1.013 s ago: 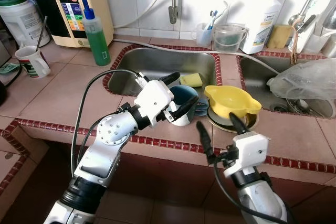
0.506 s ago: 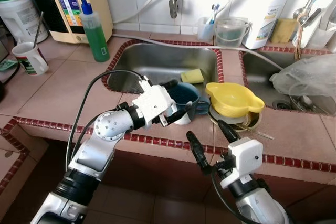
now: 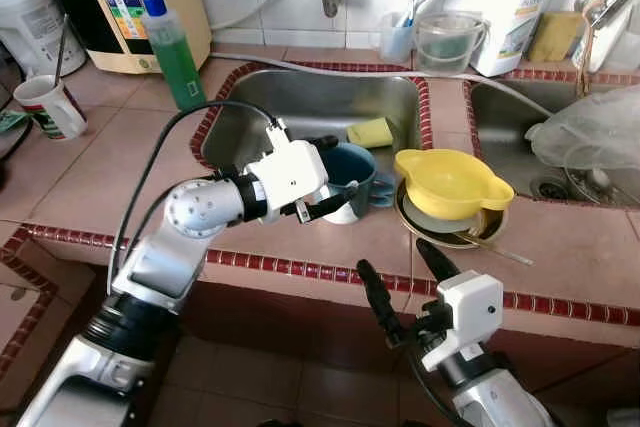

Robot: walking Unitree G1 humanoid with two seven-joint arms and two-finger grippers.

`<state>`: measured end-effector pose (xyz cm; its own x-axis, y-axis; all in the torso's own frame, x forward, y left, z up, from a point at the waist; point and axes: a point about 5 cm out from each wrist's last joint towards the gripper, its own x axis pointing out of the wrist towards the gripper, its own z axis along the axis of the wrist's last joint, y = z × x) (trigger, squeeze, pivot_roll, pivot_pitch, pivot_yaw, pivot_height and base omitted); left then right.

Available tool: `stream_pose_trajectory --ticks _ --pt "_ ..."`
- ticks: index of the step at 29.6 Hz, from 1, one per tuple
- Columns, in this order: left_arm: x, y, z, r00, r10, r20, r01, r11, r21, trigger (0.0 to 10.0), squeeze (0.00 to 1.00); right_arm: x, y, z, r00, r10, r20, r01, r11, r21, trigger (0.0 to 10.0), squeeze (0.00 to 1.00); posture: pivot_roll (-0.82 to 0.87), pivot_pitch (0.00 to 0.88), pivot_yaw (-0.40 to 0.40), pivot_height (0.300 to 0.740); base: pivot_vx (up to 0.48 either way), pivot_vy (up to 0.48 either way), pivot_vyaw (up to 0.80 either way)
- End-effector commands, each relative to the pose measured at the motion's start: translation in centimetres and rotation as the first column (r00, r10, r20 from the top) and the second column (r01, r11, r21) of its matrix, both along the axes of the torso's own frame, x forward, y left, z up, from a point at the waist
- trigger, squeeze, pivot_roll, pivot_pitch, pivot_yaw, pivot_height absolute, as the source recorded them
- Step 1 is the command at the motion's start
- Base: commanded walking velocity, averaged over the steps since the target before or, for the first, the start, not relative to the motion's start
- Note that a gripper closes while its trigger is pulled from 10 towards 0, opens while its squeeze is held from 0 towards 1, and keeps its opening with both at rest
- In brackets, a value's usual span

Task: Kitchen organization

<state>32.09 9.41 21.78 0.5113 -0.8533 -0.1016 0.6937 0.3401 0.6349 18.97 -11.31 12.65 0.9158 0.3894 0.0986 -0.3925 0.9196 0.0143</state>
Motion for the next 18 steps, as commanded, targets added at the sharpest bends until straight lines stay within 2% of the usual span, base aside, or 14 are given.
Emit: stream_pose_trajectory --ticks 1,9,10,18 --pt "-0.3 0.0 0.8 0.999 -0.036 0.027 0.035 0.999 0.032 10.0 0.0 -0.1 0.4 0.4 1.0 0.011 0.01 -0.011 1.0 0.007 10.0 0.0 -0.14 0.146 0.112 0.711 0.0 0.0 0.0" --pt "-0.8 -0.2 1.1 0.996 -0.086 0.02 0.084 0.993 0.083 10.0 0.0 -0.1 0.4 0.4 1.0 0.005 0.011 -0.005 1.0 0.009 10.0 0.0 -0.14 0.145 0.118 0.711 0.0 0.0 0.0" --pt "-1.0 -0.2 0.8 0.996 -0.095 -0.001 0.094 0.989 0.11 10.0 0.0 -0.1 0.3 0.4 1.0 0.004 0.011 -0.004 1.0 0.009 10.0 0.0 -0.14 0.146 0.118 0.711 0.0 0.0 0.0" --pt "-1.2 0.2 -0.4 0.993 -0.084 -0.079 0.097 0.98 0.175 10.0 0.0 -0.1 0.3 0.4 1.0 0.0 0.013 0.0 1.0 0.008 10.0 0.0 -0.14 0.15 0.121 0.711 0.0 0.0 0.0"
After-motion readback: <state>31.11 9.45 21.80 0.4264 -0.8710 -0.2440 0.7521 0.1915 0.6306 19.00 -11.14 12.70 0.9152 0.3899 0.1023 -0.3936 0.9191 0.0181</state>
